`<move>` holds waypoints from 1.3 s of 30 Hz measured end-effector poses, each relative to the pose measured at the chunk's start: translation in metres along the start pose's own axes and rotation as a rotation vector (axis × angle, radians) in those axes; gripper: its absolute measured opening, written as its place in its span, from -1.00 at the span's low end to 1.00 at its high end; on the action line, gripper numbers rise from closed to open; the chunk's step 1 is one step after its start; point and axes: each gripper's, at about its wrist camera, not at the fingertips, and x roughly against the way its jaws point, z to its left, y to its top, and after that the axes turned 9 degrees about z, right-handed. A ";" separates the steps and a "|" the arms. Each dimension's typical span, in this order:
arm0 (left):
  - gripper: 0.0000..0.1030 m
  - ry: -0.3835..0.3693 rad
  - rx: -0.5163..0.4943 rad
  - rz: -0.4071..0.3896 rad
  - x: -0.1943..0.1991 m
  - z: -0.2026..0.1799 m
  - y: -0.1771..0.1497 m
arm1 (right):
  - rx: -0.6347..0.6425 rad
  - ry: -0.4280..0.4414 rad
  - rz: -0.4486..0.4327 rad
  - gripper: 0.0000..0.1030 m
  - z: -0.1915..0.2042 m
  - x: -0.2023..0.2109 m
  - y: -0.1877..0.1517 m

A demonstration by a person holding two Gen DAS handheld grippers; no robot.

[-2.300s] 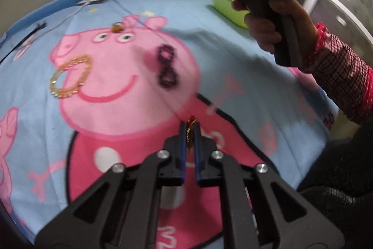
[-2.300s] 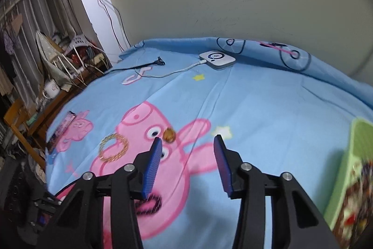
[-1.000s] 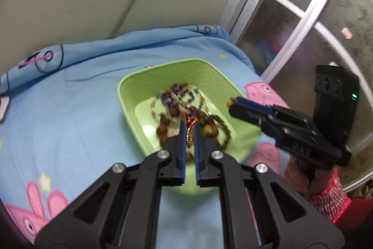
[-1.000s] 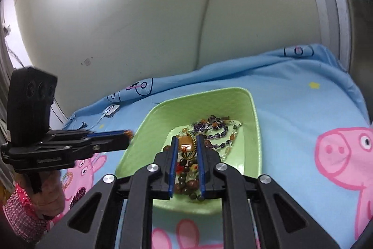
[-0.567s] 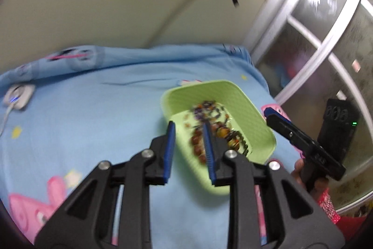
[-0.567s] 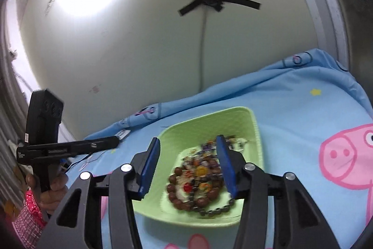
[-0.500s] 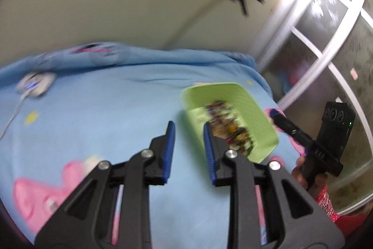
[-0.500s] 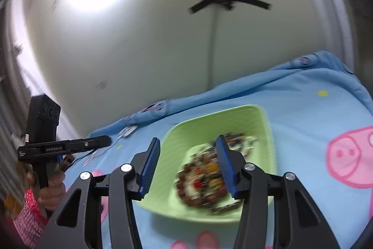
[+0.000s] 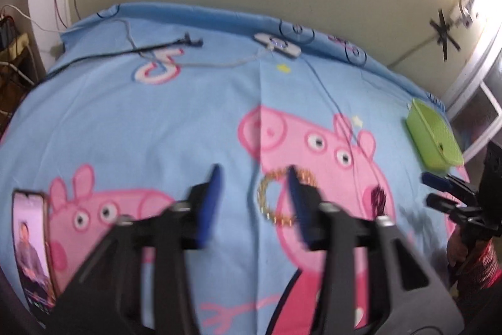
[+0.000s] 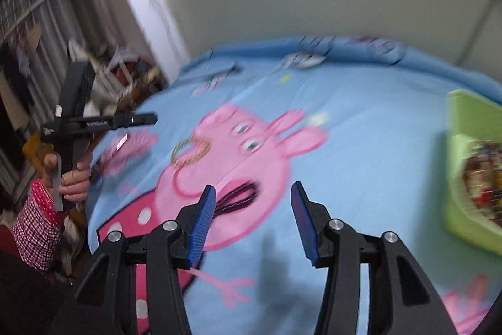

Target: Organize jewelry

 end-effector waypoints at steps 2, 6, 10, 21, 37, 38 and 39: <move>0.32 -0.004 -0.043 0.013 -0.013 -0.013 -0.011 | 0.021 -0.003 0.045 -0.38 0.014 -0.017 0.000; 0.31 0.024 -0.094 0.073 -0.044 -0.027 -0.018 | 0.032 -0.016 0.118 -0.38 0.031 -0.038 -0.001; 0.32 0.065 -0.153 0.060 -0.051 -0.044 -0.023 | 0.050 -0.045 0.139 -0.38 0.037 -0.043 -0.006; -0.75 0.079 -0.142 0.077 -0.054 -0.043 -0.020 | 0.111 -0.141 0.133 -0.52 0.049 -0.056 -0.001; -1.00 0.056 -0.188 0.047 -0.032 -0.085 -0.018 | -0.087 -0.093 0.015 -1.00 -0.009 0.000 -0.012; -1.00 0.066 -0.182 0.074 -0.039 -0.085 -0.017 | -0.102 -0.094 0.016 -1.00 -0.013 0.001 -0.014; -1.00 0.072 -0.178 0.088 -0.044 -0.083 -0.016 | -0.121 -0.091 0.019 -1.00 -0.018 0.001 -0.015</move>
